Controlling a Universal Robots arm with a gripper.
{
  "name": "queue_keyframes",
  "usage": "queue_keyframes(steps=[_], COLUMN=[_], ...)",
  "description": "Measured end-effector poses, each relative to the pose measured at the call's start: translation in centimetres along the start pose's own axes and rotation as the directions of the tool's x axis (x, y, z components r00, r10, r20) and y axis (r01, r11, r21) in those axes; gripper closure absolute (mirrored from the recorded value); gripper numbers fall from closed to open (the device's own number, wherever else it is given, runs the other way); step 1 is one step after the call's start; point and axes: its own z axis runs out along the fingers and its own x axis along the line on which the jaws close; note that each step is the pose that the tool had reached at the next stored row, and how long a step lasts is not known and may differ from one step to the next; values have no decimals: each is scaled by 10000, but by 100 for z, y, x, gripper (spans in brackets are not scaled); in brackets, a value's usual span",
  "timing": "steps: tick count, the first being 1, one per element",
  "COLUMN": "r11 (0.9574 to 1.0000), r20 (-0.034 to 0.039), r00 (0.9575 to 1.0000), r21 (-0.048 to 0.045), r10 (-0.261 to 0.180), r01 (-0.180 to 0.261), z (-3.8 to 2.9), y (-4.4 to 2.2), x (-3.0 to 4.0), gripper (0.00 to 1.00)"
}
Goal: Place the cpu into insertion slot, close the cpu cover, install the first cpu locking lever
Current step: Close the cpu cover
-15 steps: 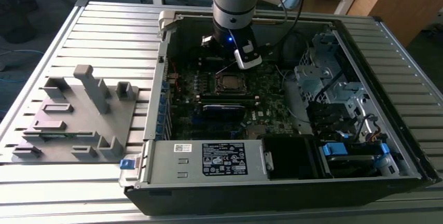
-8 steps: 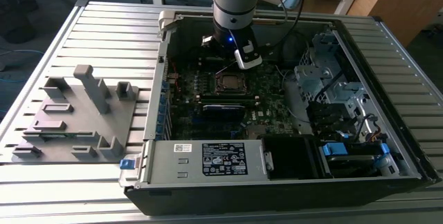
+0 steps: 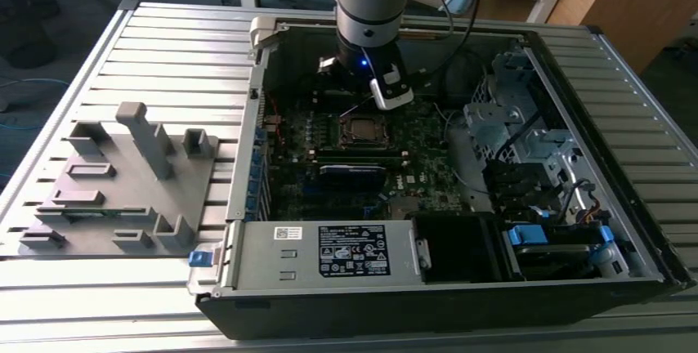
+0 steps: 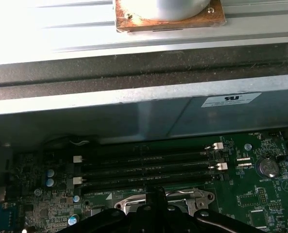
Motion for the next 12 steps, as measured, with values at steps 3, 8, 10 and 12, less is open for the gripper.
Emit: queue_keyframes(steps=[3, 8, 10, 12], r11=[10000, 10000, 10000, 10000], r20=[0, 1, 1, 0], r00=[10000, 10000, 10000, 10000], r21=[1, 0, 1, 0], r10=[1, 2, 2, 2], r01=[-1, -2, -2, -2], z=[7, 18, 26, 34], y=[0, 7, 23, 34], x=[-15, -24, -22, -22], gripper=[90, 90, 90, 90])
